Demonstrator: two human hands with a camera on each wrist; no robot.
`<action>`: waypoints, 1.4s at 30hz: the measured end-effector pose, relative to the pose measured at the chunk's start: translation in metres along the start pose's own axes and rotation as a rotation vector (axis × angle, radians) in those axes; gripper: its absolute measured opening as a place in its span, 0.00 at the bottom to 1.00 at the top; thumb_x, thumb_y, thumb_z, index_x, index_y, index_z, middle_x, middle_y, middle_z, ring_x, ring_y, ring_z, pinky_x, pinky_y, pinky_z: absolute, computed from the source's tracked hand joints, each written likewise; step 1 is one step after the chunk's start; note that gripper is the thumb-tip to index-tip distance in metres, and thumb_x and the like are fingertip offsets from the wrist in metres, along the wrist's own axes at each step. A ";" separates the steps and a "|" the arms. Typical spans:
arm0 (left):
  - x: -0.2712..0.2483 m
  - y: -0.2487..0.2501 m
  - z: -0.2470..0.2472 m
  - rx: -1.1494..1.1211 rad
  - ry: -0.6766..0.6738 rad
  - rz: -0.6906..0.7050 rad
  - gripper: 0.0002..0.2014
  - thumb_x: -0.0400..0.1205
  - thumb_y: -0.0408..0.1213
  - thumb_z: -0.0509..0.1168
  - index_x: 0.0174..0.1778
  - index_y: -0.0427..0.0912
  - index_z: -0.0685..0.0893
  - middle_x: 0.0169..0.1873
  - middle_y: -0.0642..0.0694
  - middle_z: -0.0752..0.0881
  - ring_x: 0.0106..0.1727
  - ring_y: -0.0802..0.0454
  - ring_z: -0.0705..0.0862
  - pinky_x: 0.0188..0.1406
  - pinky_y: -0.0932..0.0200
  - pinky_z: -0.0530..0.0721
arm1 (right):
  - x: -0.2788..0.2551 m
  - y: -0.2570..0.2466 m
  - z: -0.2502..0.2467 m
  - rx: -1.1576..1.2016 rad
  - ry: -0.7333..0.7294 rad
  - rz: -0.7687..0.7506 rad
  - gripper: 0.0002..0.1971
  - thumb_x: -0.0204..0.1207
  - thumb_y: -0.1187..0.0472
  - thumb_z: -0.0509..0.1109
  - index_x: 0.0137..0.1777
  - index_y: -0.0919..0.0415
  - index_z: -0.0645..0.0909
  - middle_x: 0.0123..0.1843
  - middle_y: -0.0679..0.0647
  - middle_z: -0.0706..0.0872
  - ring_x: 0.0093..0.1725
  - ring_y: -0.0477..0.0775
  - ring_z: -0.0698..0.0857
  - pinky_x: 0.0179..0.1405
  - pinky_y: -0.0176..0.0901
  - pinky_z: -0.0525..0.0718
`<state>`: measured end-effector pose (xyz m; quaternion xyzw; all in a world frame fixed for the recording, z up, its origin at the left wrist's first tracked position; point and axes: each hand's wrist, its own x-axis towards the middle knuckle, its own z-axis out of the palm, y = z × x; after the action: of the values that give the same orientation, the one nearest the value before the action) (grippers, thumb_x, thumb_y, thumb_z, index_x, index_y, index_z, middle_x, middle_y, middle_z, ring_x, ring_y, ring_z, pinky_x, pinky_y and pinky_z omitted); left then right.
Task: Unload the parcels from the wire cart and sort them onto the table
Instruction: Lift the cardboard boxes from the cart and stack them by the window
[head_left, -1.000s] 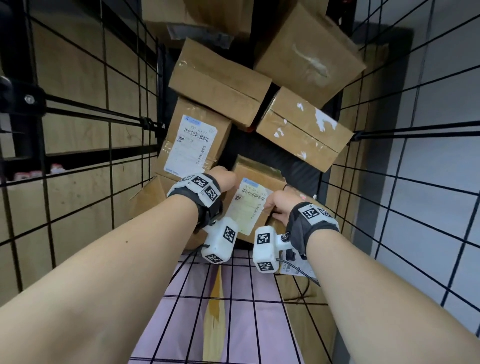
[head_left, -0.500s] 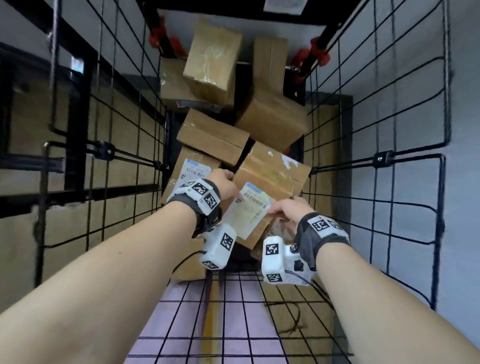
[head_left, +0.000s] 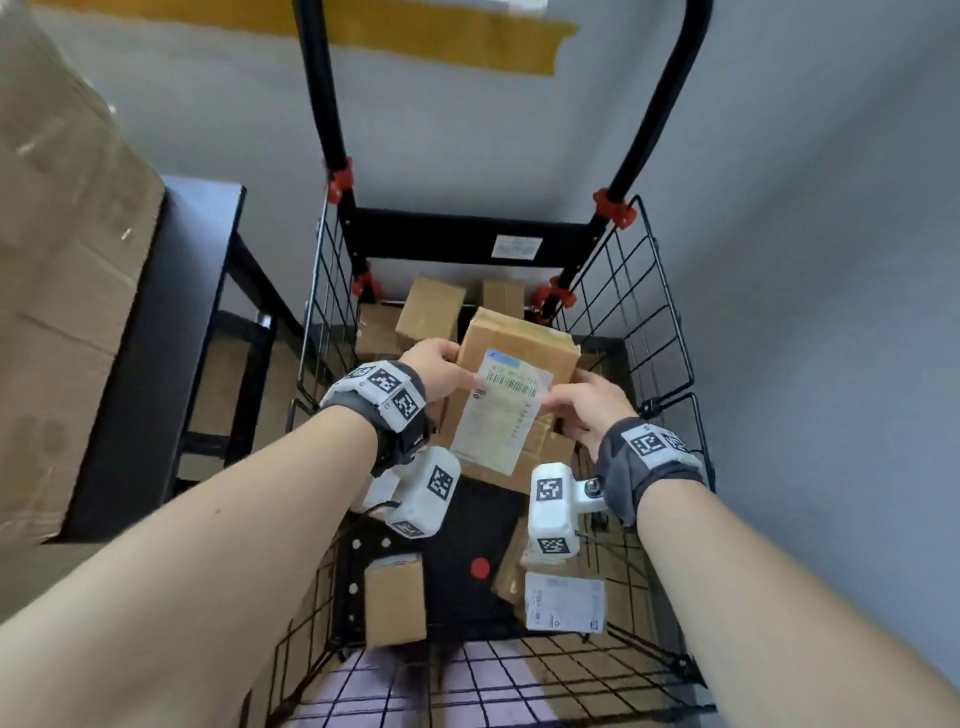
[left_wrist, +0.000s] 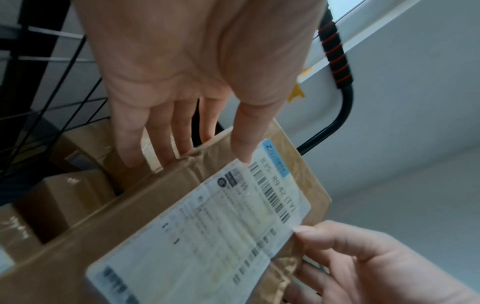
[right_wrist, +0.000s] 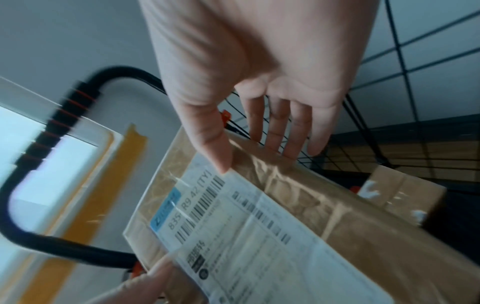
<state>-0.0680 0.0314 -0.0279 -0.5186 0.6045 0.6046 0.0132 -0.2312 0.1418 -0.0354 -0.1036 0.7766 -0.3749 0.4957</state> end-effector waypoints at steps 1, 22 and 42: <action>-0.009 0.006 -0.006 0.005 0.020 0.016 0.22 0.75 0.42 0.74 0.65 0.42 0.80 0.56 0.46 0.86 0.55 0.46 0.86 0.59 0.47 0.84 | -0.008 -0.008 0.000 0.015 0.008 -0.034 0.29 0.56 0.68 0.75 0.61 0.58 0.80 0.56 0.57 0.89 0.56 0.58 0.87 0.51 0.50 0.84; -0.235 0.070 -0.081 0.068 0.494 0.356 0.18 0.83 0.54 0.60 0.49 0.40 0.80 0.40 0.43 0.81 0.34 0.50 0.78 0.33 0.57 0.79 | -0.214 -0.099 0.025 0.153 -0.073 -0.667 0.25 0.70 0.63 0.75 0.68 0.54 0.79 0.56 0.51 0.89 0.53 0.51 0.88 0.59 0.52 0.85; -0.294 0.042 -0.300 -0.019 0.698 0.495 0.16 0.83 0.44 0.64 0.60 0.36 0.82 0.51 0.42 0.87 0.50 0.46 0.85 0.52 0.51 0.85 | -0.273 -0.220 0.234 0.184 0.021 -0.757 0.09 0.61 0.57 0.75 0.42 0.52 0.84 0.48 0.55 0.90 0.52 0.60 0.88 0.60 0.58 0.85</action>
<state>0.2241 -0.0234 0.2721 -0.5316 0.6733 0.3833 -0.3423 0.0536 0.0214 0.2514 -0.3340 0.6516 -0.6003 0.3218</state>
